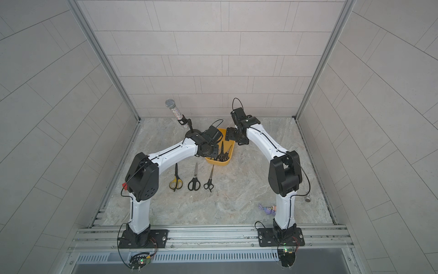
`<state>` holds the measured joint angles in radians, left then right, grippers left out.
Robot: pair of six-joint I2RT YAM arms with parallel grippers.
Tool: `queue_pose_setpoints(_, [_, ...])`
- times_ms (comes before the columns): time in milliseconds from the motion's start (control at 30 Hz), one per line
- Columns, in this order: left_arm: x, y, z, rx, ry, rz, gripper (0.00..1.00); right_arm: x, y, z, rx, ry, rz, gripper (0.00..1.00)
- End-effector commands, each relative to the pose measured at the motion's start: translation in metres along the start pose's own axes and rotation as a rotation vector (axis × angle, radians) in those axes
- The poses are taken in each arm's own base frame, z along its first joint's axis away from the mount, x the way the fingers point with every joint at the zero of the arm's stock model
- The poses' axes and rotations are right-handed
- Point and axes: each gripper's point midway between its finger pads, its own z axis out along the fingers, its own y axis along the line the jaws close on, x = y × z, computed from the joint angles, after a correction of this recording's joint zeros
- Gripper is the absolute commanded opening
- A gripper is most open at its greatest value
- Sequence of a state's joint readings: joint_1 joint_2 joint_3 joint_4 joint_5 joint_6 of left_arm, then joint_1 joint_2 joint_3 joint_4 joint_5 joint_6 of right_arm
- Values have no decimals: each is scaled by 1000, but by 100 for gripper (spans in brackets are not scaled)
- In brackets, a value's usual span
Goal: Take the scissors out of the storage box
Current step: Adjust the scissors in the storage box.
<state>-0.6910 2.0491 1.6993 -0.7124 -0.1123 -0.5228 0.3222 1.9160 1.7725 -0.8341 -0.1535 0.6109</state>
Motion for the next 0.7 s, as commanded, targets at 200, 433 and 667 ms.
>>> queue_pose_setpoints(200, [4,-8,38,6,149,69,33,2,-36,-15,25,-8,85,84])
queue_pose_setpoints(433, [6,2,59,-24,199,55,33,2,-37,-11,21,3,93,84])
queue_pose_setpoints(667, [11,-1,72,23,247,61,32,-3,-37,-11,29,7,88,84])
